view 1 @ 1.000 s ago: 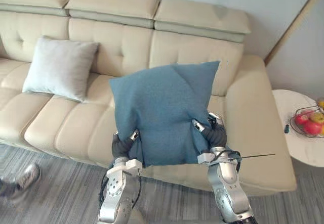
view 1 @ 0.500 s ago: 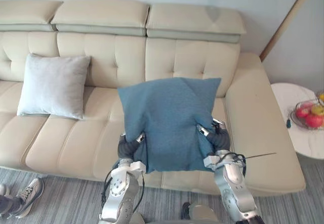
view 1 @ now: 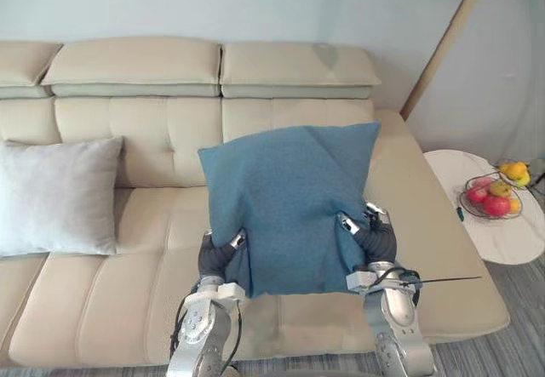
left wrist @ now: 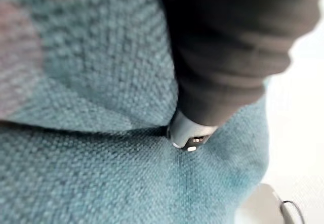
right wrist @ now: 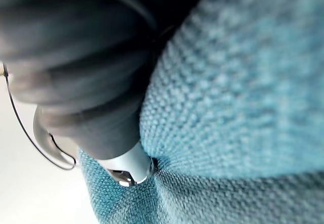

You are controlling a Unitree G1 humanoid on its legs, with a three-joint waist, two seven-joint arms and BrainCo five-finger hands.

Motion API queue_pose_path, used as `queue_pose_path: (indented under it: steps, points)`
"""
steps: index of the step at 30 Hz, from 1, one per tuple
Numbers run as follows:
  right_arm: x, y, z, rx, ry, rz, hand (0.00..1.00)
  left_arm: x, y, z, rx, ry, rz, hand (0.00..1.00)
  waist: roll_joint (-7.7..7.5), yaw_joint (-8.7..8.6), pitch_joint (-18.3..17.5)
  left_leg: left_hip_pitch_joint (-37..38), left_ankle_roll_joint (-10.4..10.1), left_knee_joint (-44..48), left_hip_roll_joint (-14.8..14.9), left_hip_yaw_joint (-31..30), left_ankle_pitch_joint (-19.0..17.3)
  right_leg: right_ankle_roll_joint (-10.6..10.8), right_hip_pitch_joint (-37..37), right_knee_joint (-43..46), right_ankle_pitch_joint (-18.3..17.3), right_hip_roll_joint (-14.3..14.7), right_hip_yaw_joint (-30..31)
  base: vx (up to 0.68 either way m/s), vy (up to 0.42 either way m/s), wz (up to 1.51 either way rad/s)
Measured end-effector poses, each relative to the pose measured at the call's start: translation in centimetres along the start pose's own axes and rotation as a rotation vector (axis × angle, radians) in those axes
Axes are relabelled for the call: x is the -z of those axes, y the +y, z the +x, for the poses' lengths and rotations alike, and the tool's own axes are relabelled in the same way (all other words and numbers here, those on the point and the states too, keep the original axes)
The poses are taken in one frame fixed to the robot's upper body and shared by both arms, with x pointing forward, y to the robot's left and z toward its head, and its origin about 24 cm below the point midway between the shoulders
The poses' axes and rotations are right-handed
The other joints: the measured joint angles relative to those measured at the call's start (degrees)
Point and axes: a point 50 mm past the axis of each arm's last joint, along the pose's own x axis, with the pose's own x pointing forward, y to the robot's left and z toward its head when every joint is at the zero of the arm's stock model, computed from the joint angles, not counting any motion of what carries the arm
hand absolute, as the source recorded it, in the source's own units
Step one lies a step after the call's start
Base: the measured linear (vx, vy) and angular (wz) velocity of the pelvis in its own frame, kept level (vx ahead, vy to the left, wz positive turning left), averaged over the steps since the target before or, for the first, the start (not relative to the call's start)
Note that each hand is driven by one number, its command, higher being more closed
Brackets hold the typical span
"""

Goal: Pick up cushions and gather them together orderly.

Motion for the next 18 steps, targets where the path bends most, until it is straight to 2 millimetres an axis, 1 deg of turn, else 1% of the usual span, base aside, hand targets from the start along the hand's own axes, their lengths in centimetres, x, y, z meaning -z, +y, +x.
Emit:
queue_pose_path:
  steps: [4,6,8,9,11,13,14,15,16,17,18]
  points:
    - [0.5,-0.3,-0.4,0.011,0.027,-0.009,1.00,0.4,0.2,-0.4,-0.007,0.018,0.002,1.00,0.80,-0.03,-0.46,1.54,-0.45,-2.72,0.53,0.81,0.49,0.07,-0.34,-0.60,0.26,0.83,1.09,0.00,-0.042,-0.20]
    - [0.8,-0.4,-0.4,0.012,0.037,-0.019,1.00,0.3,0.2,-0.3,-0.007,0.015,0.012,1.00,1.46,-0.04,-0.98,1.61,-0.61,-4.72,0.69,0.80,1.84,-0.02,-0.92,-1.45,1.44,1.37,1.30,-0.03,-0.035,-0.08]
    - [0.6,-0.1,-0.1,-0.002,0.022,-0.048,1.00,0.1,0.2,-0.1,-0.010,0.000,0.035,1.00,1.56,-0.02,-1.02,1.13,-0.63,-6.03,0.52,0.75,2.76,0.08,-1.63,-2.02,1.67,1.38,1.23,-0.06,-0.029,0.00]
    - [0.7,0.2,0.6,-0.016,0.016,-0.049,1.00,-0.2,0.4,0.1,-0.017,-0.014,0.045,1.00,1.57,-0.01,-1.01,0.21,-0.55,-6.17,0.55,0.71,3.41,0.43,-2.50,-2.21,2.18,1.42,1.12,-0.12,-0.029,0.04]
    - [0.6,0.9,1.9,-0.034,-0.006,-0.070,1.00,-1.0,0.3,1.0,-0.038,-0.055,0.063,1.00,1.74,0.09,-0.84,-2.00,-0.24,-6.16,0.52,0.36,4.42,0.39,-4.46,-2.18,2.64,1.44,0.64,-0.14,-0.021,0.13]
    - [-0.4,2.4,4.2,-0.064,-0.069,-0.084,1.00,-2.6,-0.1,3.1,-0.067,-0.139,0.094,1.00,2.02,0.39,-0.62,-6.66,0.20,-6.29,0.04,-0.82,6.46,0.46,-8.69,-1.49,2.77,1.15,-0.44,-0.19,-0.023,0.27]
    - [-0.8,3.0,4.9,-0.075,-0.091,-0.086,1.00,-3.3,-0.3,3.8,-0.079,-0.169,0.096,1.00,2.08,0.69,-0.53,-7.90,0.23,-6.69,-0.03,-0.87,7.16,0.46,-10.18,-1.26,2.77,1.14,-0.48,-0.23,-0.026,0.17]
    - [-1.4,4.1,6.1,-0.099,-0.128,-0.099,1.00,-4.5,-0.4,4.8,-0.098,-0.219,0.101,1.00,2.40,0.96,-0.22,-9.54,0.37,-7.60,-0.20,-1.06,8.54,0.75,-12.11,-1.21,2.97,1.16,-0.64,-0.28,-0.027,0.14]
    - [-2.2,5.0,7.3,-0.110,-0.170,-0.116,1.00,-5.6,-0.8,5.8,-0.118,-0.268,0.107,1.00,3.18,1.42,0.40,-10.95,0.30,-8.17,-0.26,-1.78,9.72,0.81,-13.65,-0.85,3.37,1.34,-1.04,-0.23,-0.019,0.15]
    - [-2.8,5.4,7.9,-0.112,-0.192,-0.116,1.00,-6.3,-1.1,6.4,-0.122,-0.293,0.106,1.00,3.53,1.78,0.64,-11.68,0.24,-8.51,-0.26,-2.15,10.33,0.79,-14.76,-0.16,3.41,1.39,-1.29,-0.23,-0.013,0.16]
    - [-3.9,6.2,9.0,-0.112,-0.238,-0.114,1.00,-7.7,-1.8,7.4,-0.130,-0.348,0.099,1.00,4.12,2.26,1.02,-13.03,0.08,-9.47,-0.22,-2.40,11.44,0.77,-17.02,1.02,3.41,1.57,-1.47,-0.20,-0.014,0.10]
